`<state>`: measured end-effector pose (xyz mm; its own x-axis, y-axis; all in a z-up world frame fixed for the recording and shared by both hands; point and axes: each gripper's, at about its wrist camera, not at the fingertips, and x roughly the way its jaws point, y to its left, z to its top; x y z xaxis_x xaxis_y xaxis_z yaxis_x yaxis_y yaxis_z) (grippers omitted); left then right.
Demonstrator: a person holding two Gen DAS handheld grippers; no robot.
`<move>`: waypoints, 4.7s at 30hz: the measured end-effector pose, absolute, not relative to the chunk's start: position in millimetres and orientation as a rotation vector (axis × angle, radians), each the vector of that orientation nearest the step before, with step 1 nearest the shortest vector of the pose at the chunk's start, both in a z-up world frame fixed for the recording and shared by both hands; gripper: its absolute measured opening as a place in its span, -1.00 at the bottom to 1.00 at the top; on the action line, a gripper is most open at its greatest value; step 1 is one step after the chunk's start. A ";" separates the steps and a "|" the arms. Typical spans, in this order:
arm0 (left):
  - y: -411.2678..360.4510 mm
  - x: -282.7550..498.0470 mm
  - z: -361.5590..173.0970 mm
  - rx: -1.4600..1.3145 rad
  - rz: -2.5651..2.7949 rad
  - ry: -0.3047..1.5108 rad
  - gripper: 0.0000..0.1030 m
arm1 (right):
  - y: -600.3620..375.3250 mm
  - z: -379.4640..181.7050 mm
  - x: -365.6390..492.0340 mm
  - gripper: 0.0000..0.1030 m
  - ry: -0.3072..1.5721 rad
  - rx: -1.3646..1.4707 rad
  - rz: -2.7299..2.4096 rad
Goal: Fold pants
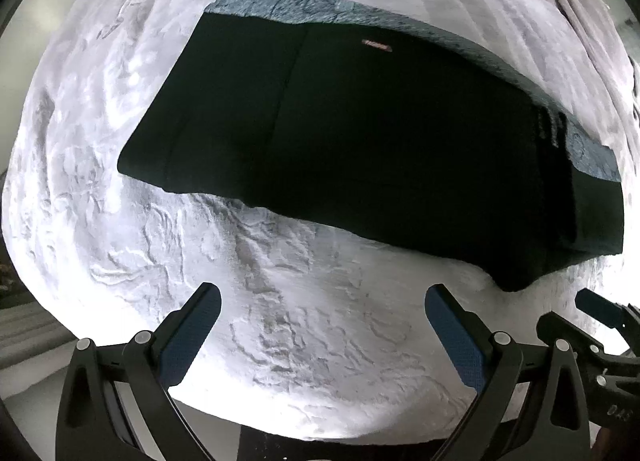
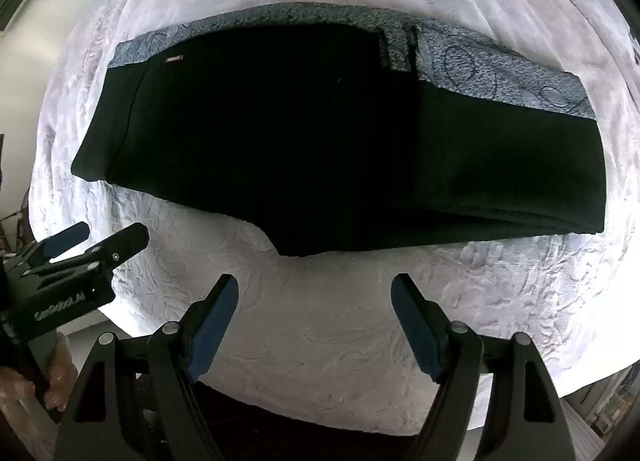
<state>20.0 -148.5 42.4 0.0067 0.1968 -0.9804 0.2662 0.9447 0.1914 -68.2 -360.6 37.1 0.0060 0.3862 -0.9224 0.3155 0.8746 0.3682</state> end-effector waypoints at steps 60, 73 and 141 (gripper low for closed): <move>-41.2 98.8 44.8 -0.437 -0.191 1.470 0.99 | -321.0 17.2 -52.3 0.58 1.651 0.542 0.122; -61.8 108.9 40.3 -0.183 -0.068 1.456 -0.12 | -367.3 38.1 -2.6 0.58 1.491 0.556 0.108; -475.8 -138.7 -24.9 1.151 -0.756 0.982 0.05 | -637.6 -70.5 -147.6 -0.66 1.267 1.222 0.113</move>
<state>-138.7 -475.8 -24.9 0.3987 -0.0012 -0.9171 0.8864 0.2569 0.3851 -147.6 -637.6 -70.5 0.3803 0.6559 -0.6520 0.5301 0.4231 0.7349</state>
